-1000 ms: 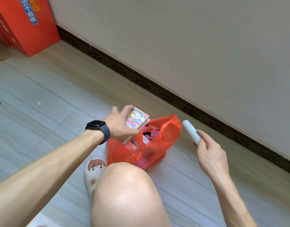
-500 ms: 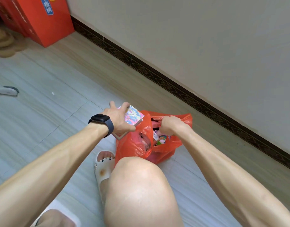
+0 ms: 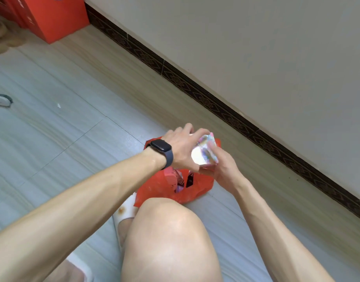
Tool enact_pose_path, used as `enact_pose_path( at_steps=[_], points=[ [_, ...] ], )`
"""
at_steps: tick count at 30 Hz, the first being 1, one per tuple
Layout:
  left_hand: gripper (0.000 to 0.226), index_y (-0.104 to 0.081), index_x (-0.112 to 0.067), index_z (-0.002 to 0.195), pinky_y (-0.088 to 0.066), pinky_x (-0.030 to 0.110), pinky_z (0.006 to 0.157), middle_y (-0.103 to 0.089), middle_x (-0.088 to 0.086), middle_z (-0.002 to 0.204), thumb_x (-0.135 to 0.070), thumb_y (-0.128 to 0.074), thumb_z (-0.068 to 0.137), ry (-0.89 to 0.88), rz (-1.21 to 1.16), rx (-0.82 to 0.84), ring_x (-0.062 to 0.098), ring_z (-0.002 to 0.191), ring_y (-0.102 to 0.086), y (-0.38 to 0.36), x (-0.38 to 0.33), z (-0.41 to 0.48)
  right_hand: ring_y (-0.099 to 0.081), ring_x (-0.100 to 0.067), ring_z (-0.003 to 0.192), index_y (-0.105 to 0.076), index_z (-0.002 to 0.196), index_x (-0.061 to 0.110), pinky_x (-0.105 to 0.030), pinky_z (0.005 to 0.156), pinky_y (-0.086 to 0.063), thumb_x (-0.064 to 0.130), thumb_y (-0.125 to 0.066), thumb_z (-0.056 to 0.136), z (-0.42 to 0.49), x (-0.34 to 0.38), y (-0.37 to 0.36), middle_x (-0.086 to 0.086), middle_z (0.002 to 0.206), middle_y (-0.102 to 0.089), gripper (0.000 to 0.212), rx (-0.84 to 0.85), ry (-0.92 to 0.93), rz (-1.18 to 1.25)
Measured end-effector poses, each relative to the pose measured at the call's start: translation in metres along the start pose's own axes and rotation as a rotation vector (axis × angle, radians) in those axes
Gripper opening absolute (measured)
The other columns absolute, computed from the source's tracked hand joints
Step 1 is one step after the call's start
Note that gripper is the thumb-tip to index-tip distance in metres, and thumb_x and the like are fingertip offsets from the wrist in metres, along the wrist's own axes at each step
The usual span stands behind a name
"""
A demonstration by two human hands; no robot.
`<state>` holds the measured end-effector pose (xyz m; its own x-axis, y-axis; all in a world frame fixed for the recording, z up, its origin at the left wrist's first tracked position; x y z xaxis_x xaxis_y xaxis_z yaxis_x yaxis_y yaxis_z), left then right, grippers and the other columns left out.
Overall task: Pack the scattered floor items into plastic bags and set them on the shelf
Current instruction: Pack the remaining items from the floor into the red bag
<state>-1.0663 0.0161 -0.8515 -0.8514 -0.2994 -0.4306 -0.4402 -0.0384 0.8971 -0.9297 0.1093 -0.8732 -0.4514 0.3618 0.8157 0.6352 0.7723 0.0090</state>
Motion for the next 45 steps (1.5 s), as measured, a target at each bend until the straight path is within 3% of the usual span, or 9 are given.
enact_pose_path(
  at_steps=[5, 11, 18, 25, 28, 33, 37, 40, 45],
  points=[
    [0.093, -0.029, -0.029, 0.143, -0.048, 0.040, 0.087, -0.059, 0.002, 0.127, -0.079, -0.056, 0.070, 0.047, -0.102, -0.047, 0.028, 0.114, -0.056, -0.017, 0.004, 0.002, -0.066, -0.021, 0.090, -0.061, 0.105, 0.022, -0.035, 0.077, -0.048, 0.038, -0.062, 0.090, 0.004, 0.003, 0.028, 0.002, 0.097, -0.071, 0.022, -0.388, 0.209, -0.675],
    [0.055, -0.047, -0.036, 0.140, -0.008, 0.059, 0.116, -0.025, 0.006, 0.158, -0.059, -0.048, 0.090, -0.110, 0.608, 0.418, 0.026, 0.147, -0.014, -0.077, 0.045, -0.034, -0.063, -0.040, 0.098, -0.056, 0.111, 0.012, -0.037, 0.073, -0.047, 0.038, -0.048, 0.090, 0.018, -0.008, 0.035, -0.017, 0.109, -0.066, 0.034, -0.249, -0.071, -1.513],
    [0.046, -0.043, -0.023, 0.145, 0.005, 0.068, 0.112, -0.005, 0.016, 0.162, -0.033, -0.039, 0.100, 0.179, 0.978, 0.490, 0.033, 0.149, 0.003, -0.042, 0.093, -0.041, -0.067, -0.028, 0.094, -0.069, 0.098, 0.022, -0.032, 0.076, -0.050, 0.038, -0.066, 0.078, 0.041, -0.018, 0.004, -0.004, 0.095, -0.072, 0.025, 0.011, -0.090, -1.107],
    [0.031, -0.058, -0.024, 0.112, -0.037, 0.043, 0.095, -0.057, 0.004, 0.118, -0.034, -0.049, 0.084, -0.055, 0.352, 0.030, 0.028, 0.115, -0.052, -0.048, 0.041, -0.036, -0.041, -0.036, 0.129, -0.050, 0.136, 0.027, -0.045, 0.105, -0.037, 0.058, -0.046, 0.088, 0.053, -0.039, 0.014, -0.011, 0.140, -0.046, 0.057, -0.078, -0.038, -1.685],
    [0.030, -0.060, -0.028, 0.113, -0.041, 0.033, 0.075, -0.064, 0.001, 0.113, -0.040, -0.050, 0.088, -0.038, 0.027, 0.284, 0.030, 0.103, -0.060, -0.076, 0.013, -0.047, -0.033, -0.032, 0.129, -0.049, 0.133, 0.028, -0.047, 0.102, -0.034, 0.044, -0.050, 0.085, 0.046, -0.023, 0.034, -0.010, 0.138, -0.039, 0.051, -0.210, 0.055, -1.916],
    [0.042, -0.060, -0.024, 0.124, -0.046, 0.035, 0.087, -0.063, 0.008, 0.124, -0.044, -0.033, 0.101, 0.045, 0.456, 0.521, 0.030, 0.113, -0.060, -0.091, 0.053, -0.061, -0.037, -0.029, 0.119, -0.059, 0.122, 0.036, -0.045, 0.094, -0.035, 0.050, -0.040, 0.092, 0.039, -0.012, 0.070, -0.008, 0.124, -0.046, 0.038, -0.293, -0.031, -1.941],
    [0.031, -0.046, -0.025, 0.131, -0.047, 0.035, 0.073, -0.061, 0.004, 0.120, -0.027, -0.038, 0.101, 0.150, 0.419, 0.329, 0.027, 0.108, -0.063, -0.063, 0.086, -0.050, -0.049, -0.029, 0.089, -0.070, 0.083, 0.023, -0.037, 0.071, -0.042, 0.052, -0.049, 0.090, 0.019, -0.009, 0.027, -0.005, 0.089, -0.056, 0.036, -0.376, 0.593, -1.718],
    [0.036, -0.042, -0.023, 0.132, -0.046, 0.035, 0.073, -0.061, 0.001, 0.114, -0.013, -0.040, 0.098, 0.144, 0.507, 0.230, 0.024, 0.099, -0.065, -0.045, 0.083, -0.038, -0.053, -0.027, 0.088, -0.071, 0.088, 0.023, -0.037, 0.071, -0.042, 0.046, -0.051, 0.093, 0.018, -0.011, -0.020, -0.001, 0.092, -0.062, 0.031, -0.277, 0.893, -1.565],
    [0.031, -0.060, -0.014, 0.116, -0.039, 0.038, 0.084, -0.046, 0.007, 0.116, -0.007, -0.035, 0.099, -0.124, 0.803, 0.211, 0.026, 0.104, -0.048, -0.059, 0.066, -0.041, -0.045, -0.025, 0.118, -0.068, 0.116, 0.032, -0.047, 0.102, -0.027, 0.053, -0.023, 0.099, 0.053, -0.032, -0.029, -0.001, 0.121, -0.063, 0.052, 0.041, 0.403, -1.945]
  ],
)
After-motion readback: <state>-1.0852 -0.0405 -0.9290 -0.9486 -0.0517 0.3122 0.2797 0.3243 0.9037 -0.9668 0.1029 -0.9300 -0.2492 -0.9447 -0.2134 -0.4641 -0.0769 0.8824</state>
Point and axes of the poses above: each hand's wrist, its own z-axis towards the middle knuckle, its own y-axis out of the back of the hand, x = y × z, the point moved 3 cm from there along z, towards the middle knuckle
